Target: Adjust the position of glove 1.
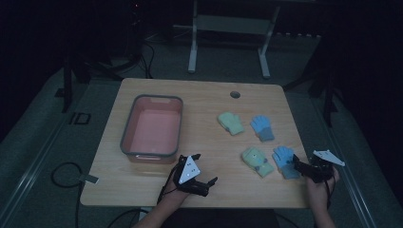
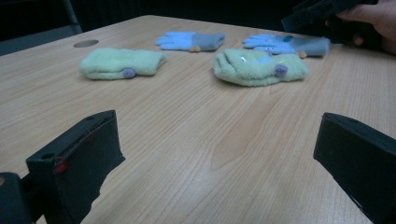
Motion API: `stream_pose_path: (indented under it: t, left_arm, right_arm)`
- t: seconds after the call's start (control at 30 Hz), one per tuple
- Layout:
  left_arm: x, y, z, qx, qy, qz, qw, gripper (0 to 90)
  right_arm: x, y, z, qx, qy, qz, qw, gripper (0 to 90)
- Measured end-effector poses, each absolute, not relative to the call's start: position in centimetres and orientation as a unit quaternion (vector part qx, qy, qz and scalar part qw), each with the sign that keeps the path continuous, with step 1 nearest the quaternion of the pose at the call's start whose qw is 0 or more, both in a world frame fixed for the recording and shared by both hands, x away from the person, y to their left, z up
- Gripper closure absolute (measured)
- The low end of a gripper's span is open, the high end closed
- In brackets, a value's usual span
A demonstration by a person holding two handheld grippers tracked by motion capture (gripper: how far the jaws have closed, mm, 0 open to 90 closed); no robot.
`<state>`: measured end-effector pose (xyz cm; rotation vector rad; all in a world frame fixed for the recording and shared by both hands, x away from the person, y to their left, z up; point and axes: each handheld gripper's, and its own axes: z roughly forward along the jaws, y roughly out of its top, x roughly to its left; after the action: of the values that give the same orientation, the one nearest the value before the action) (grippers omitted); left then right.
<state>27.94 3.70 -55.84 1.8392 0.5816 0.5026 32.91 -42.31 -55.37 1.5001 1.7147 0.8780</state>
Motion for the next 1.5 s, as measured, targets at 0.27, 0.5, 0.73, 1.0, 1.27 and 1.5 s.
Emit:
stream_pose_path:
  t: [0.27,0.5,0.73,1.0,1.27,1.5]
  left_arm:
    - [28.0,3.7,-55.8,0.776,0.248,0.210,0.541,0.6]
    - [28.0,3.8,-55.8,0.774,0.249,0.208,0.543,0.6]
    - [28.0,3.7,-55.8,0.777,0.244,0.208,0.542,0.6]
    - [28.0,3.7,-55.8,0.776,0.243,0.207,0.544,0.6]
    - [28.0,3.7,-55.8,0.774,0.244,0.208,0.546,0.6]
    - [28.0,3.8,-55.8,0.773,0.244,0.207,0.547,0.6]
  right_arm:
    - [33.1,-42.0,-55.4,0.571,0.673,0.327,0.338,16.4]
    - [33.2,-42.4,-55.5,0.586,0.673,0.341,0.294,19.0]
    - [33.7,-42.4,-55.2,0.603,0.682,0.326,0.256,15.7]
    - [34.4,-41.3,-53.4,0.586,0.699,0.325,0.250,13.1]
    - [35.9,-40.7,-51.2,0.573,0.707,0.332,0.249,13.0]
    - [37.2,-39.4,-49.6,0.554,0.715,0.349,0.244,11.6]
